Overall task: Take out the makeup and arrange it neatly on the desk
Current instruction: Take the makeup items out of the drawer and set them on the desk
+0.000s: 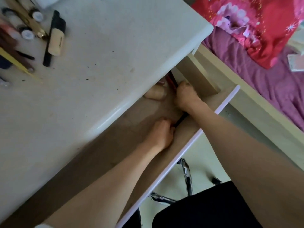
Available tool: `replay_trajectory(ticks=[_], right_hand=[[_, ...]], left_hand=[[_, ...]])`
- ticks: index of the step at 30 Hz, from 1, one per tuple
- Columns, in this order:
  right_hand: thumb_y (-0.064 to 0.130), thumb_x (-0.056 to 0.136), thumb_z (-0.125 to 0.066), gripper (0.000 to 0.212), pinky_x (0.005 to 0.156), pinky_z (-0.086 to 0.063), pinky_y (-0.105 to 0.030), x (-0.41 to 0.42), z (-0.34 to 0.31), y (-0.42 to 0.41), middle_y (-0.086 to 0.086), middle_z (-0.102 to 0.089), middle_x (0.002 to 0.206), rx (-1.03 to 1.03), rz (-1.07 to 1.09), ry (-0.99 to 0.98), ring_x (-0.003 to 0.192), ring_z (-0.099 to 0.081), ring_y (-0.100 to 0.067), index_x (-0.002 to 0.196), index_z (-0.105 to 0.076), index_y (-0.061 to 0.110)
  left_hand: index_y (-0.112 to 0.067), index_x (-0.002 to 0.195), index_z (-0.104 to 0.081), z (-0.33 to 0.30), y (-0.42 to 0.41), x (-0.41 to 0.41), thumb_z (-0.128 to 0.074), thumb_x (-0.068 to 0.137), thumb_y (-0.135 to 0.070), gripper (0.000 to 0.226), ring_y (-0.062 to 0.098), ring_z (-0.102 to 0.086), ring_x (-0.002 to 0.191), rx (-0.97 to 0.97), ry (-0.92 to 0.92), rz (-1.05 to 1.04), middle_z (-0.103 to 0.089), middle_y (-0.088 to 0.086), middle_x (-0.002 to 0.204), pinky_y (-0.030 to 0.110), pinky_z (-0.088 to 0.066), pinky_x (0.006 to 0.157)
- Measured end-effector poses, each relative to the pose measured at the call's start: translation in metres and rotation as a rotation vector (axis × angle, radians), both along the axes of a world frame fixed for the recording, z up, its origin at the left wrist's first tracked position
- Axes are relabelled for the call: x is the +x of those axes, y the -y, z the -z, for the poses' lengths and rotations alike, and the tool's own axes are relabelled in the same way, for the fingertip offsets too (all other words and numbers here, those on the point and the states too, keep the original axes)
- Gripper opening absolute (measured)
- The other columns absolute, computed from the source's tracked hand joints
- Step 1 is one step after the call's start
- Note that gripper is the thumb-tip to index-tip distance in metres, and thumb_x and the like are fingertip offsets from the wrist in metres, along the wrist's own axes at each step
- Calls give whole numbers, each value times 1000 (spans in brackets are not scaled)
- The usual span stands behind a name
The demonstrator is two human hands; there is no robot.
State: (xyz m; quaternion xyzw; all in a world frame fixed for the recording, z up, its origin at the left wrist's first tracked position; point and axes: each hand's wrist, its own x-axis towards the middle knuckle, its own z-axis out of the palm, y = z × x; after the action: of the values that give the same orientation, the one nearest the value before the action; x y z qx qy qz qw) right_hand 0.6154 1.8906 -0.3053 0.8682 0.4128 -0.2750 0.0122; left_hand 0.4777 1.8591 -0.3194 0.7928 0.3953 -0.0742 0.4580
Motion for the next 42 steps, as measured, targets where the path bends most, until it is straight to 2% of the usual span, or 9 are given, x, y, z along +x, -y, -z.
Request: replay_trajectory(ticks=[5, 10, 17, 21, 23, 30, 34, 38, 42], right_hand=[[11, 96, -38, 35, 75, -42, -29, -3, -6, 0, -23, -50, 127, -22, 94, -182, 110, -54, -34, 127, -41, -5], [7, 91, -33, 30, 42, -37, -25, -12, -23, 8, -14, -55, 81, 55, 369, -393, 56, -50, -21, 117, -45, -3], [1, 89, -35, 13, 47, -34, -28, -43, -67, 42, -7, -43, 60, 258, 831, -690, 50, -40, -17, 79, -41, 7], [5, 94, -38, 17, 37, -32, -20, -77, -95, 69, -4, -46, 60, 445, 944, -790, 47, -42, -16, 81, -47, 12], [9, 95, -38, 18, 36, -31, -19, -99, -107, 79, -2, -47, 60, 514, 902, -759, 45, -42, -15, 84, -50, 17], [14, 97, -41, 14, 38, -35, -19, -146, -151, 57, 1, -47, 63, 690, 632, -722, 41, -39, -6, 92, -53, 17], [21, 99, -39, 15, 41, -33, -21, -182, -158, 17, -2, -46, 68, 560, 384, -752, 44, -38, -7, 104, -51, 14], [22, 98, -40, 22, 56, -41, -33, -216, -158, -35, -10, -53, 81, 443, 99, -551, 59, -44, -18, 106, -51, 5], [21, 97, -41, 24, 60, -41, -31, -235, -164, -87, -11, -54, 85, 479, -115, -280, 71, -52, -25, 105, -55, 3]], left_hand=[[0, 106, -59, -3, 0, 2, -43, 95, -19, 27, 36, -55, 104, -34, -112, 59, -58, 22, 114, 36, -46, 83], [-7, 86, -47, -16, -4, -18, -41, 94, -17, 15, 32, -57, 88, -140, -155, 62, -60, 19, 98, 28, -36, 62], [-15, 107, -44, -50, -1, -57, -36, 98, -21, 13, 4, -49, 68, -177, -65, -17, -51, -5, 85, 12, -36, 48], [-16, 110, -52, -76, 7, -90, -43, 96, -23, 18, -2, -52, 68, -216, -13, -22, -60, -12, 81, 16, -40, 58], [-17, 101, -53, -90, 9, -109, -45, 95, -20, 11, 5, -58, 67, -281, 18, -37, -65, -13, 75, 26, -48, 64], [-25, 96, -52, -143, -33, -174, -50, 93, -22, 5, 1, -59, 66, -150, 118, -166, -64, -15, 78, 19, -46, 66], [-22, 91, -58, -159, -62, -212, -57, 89, -22, 3, 8, -58, 66, -66, 163, -611, -60, -8, 77, 21, -46, 62], [-12, 93, -61, -162, -99, -235, -57, 87, -18, 9, 15, -60, 60, -21, 164, -916, -64, 2, 76, 28, -51, 68], [-3, 98, -64, -156, -137, -244, -55, 87, -16, 20, 30, -65, 87, 64, 159, -1085, -68, 13, 95, 36, -52, 84]])
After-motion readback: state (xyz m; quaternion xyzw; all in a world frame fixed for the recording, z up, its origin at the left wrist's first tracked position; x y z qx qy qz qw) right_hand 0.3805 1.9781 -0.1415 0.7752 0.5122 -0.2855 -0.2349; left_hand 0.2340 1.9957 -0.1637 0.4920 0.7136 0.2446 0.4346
